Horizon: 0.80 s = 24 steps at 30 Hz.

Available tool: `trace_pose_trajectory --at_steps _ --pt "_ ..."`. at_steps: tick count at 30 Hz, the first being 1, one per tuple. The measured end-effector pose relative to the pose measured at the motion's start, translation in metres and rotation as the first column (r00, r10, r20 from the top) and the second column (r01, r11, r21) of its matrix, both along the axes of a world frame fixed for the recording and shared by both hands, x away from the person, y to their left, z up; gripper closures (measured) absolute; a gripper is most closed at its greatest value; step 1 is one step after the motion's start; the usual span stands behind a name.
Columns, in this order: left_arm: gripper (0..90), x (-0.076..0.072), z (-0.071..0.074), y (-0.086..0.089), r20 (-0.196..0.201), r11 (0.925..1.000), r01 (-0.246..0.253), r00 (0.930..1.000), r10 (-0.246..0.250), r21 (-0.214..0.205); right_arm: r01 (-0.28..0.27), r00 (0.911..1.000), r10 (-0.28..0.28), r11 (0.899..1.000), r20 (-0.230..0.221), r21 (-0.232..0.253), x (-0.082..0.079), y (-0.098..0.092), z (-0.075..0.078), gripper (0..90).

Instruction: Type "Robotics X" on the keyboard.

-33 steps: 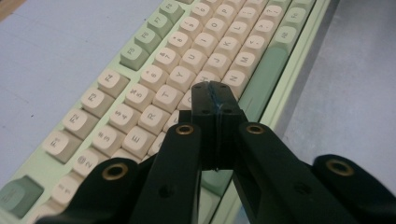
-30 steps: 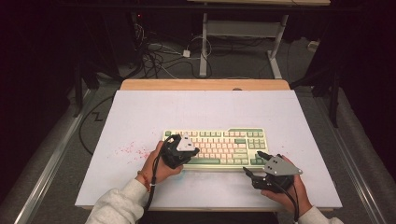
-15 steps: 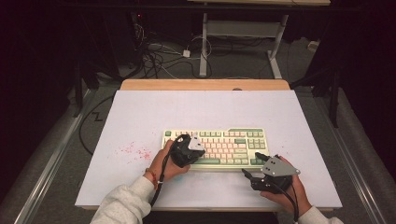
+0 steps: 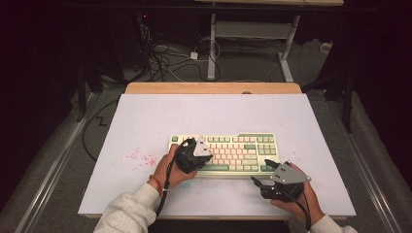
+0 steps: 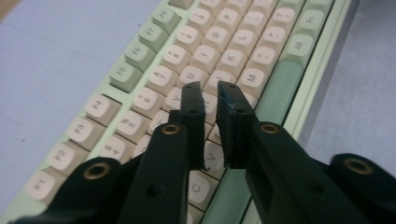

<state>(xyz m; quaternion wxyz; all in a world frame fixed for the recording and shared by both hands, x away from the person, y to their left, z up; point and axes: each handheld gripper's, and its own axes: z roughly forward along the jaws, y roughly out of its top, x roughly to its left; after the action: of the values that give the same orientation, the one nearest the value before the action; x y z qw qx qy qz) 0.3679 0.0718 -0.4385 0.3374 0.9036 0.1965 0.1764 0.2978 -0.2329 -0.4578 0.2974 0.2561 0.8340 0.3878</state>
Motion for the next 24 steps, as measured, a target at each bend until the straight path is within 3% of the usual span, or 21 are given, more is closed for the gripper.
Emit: trace_pose_trajectory --at_steps 6,12,15,24 --pt "67.3 -0.004 0.009 0.014 0.056 0.9984 -0.018 0.9982 0.021 -0.054 0.002 1.0000 -0.002 1.000 -0.002 0.002 0.001 0.000 0.000 29.2" --pt "45.7 -0.005 0.014 0.027 0.097 0.9934 -0.057 0.9931 0.066 -0.100 0.003 1.0000 -0.003 1.000 -0.001 0.002 0.002 -0.001 0.000 29.2" --pt "35.8 -0.007 0.015 0.033 0.115 0.9920 -0.066 0.9902 0.079 -0.108 0.005 1.0000 -0.005 1.000 -0.001 0.007 0.002 -0.002 0.001 29.1" --pt "22.3 -0.015 0.013 0.051 0.163 0.9900 -0.079 0.9818 0.098 -0.117 0.012 0.9999 -0.011 1.000 -0.010 0.021 0.003 -0.004 0.002 29.1"
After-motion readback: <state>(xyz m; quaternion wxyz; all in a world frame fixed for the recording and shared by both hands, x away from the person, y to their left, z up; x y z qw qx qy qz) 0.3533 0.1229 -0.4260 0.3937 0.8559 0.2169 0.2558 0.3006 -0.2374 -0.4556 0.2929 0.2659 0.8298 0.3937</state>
